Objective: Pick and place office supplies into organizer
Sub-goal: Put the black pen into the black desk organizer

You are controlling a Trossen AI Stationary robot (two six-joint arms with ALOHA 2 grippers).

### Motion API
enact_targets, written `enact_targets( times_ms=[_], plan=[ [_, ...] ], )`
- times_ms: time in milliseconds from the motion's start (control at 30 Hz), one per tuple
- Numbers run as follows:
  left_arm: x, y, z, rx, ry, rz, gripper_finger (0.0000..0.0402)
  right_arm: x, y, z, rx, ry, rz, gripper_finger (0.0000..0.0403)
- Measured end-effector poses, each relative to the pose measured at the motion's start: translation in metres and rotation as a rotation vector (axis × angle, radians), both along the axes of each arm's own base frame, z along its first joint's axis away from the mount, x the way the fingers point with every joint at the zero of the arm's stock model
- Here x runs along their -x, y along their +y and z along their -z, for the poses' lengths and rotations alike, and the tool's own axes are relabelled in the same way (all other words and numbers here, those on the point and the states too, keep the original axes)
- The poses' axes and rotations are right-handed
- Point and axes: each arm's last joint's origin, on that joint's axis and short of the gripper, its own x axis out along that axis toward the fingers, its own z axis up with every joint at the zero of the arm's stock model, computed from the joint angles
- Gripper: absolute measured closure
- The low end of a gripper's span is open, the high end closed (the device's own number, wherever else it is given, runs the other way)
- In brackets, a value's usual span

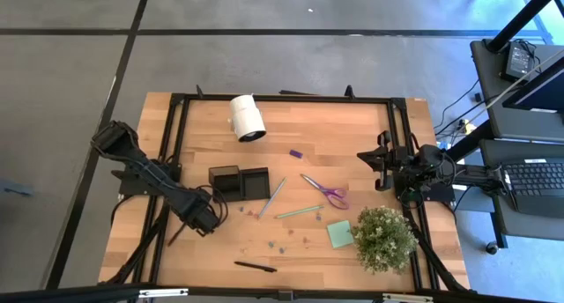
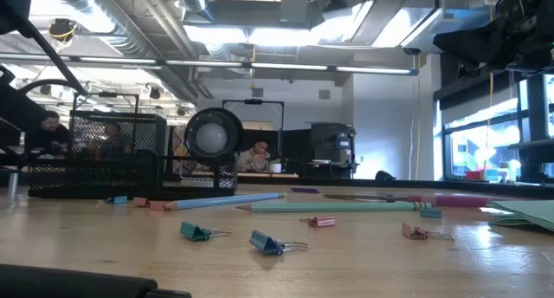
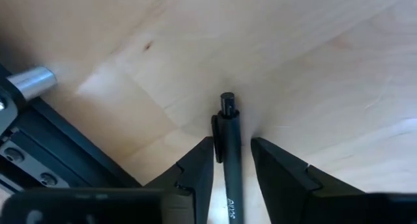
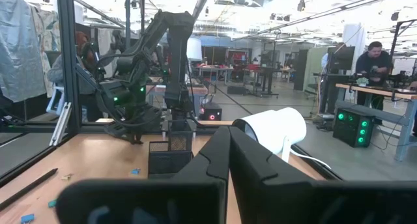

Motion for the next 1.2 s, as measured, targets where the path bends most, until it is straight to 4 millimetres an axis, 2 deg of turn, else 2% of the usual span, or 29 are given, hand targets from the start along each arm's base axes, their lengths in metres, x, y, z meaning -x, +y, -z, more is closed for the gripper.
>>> enact_targets(
  times_ms=[733, 933, 1200],
  plan=[
    [-0.003, -0.001, -0.003, -0.003, -0.036, 0.090, 0.0363, 0.000, 0.000, 0.000, 0.000, 0.001, 0.000, 0.0391],
    [-0.018, -0.008, -0.023, 0.005, -0.204, 0.135, 0.0369, 0.000, 0.000, 0.000, 0.000, 0.000, 0.000, 0.0391],
    [-0.024, -0.004, -0.068, -0.107, -0.492, 0.252, 0.0370, 0.000, 0.000, -0.001, 0.001, -0.009, 0.000, 0.0391]
  ],
)
